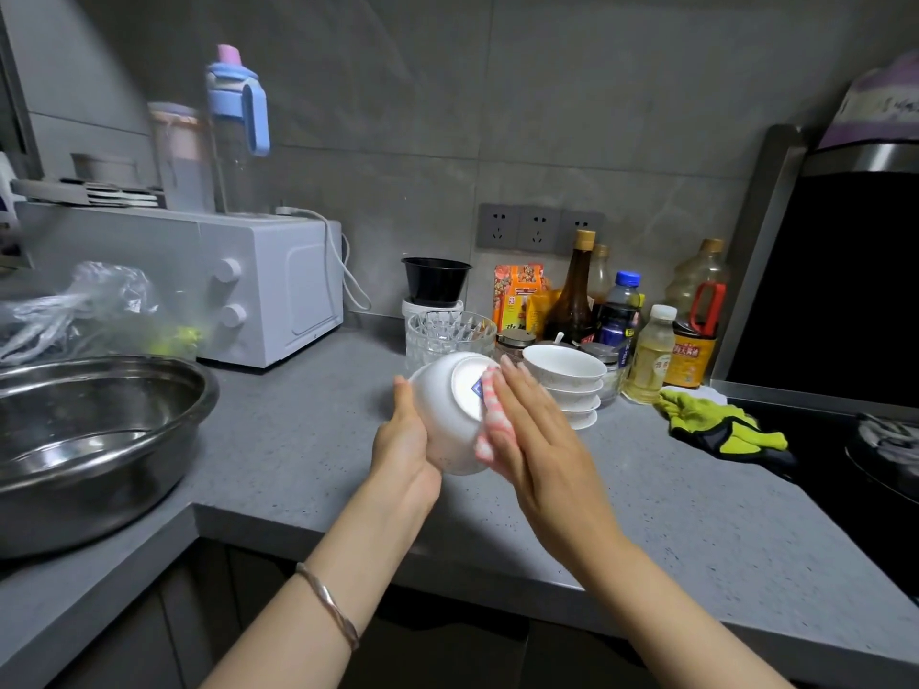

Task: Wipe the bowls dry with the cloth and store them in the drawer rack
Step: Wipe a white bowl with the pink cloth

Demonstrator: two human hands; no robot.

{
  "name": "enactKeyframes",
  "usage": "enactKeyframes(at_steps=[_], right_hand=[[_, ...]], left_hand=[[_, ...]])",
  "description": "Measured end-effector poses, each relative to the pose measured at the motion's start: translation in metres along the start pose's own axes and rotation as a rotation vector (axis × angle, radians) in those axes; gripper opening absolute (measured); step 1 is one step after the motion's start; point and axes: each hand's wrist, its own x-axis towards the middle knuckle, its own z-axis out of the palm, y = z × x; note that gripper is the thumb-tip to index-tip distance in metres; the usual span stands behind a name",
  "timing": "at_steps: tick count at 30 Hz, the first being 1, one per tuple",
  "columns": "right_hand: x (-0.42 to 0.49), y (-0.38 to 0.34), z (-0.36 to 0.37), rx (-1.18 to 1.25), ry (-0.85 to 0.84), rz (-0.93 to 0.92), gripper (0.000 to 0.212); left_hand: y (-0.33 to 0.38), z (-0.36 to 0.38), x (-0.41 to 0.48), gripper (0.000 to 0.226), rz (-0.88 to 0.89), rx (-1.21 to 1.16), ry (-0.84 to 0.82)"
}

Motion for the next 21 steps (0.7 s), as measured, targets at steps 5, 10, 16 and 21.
enactKeyframes(at_steps=[5, 10, 16, 21], right_hand=[[0.006, -0.004, 0.005, -0.227, 0.020, -0.180, 0.053], [0.020, -0.009, -0.004, -0.052, 0.030, 0.057, 0.051], [0.029, 0.008, -0.009, 0.328, 0.047, 0.255, 0.039], [0.021, 0.042, -0.011, 0.245, 0.099, 0.413, 0.022]], left_hand=[[-0.009, 0.002, -0.008, 0.056, 0.005, 0.109, -0.045], [-0.011, -0.002, -0.012, 0.058, 0.063, 0.230, -0.135], [-0.017, -0.003, -0.008, 0.059, 0.036, 0.270, -0.189], [-0.025, -0.009, -0.007, 0.045, 0.110, 0.282, -0.212]])
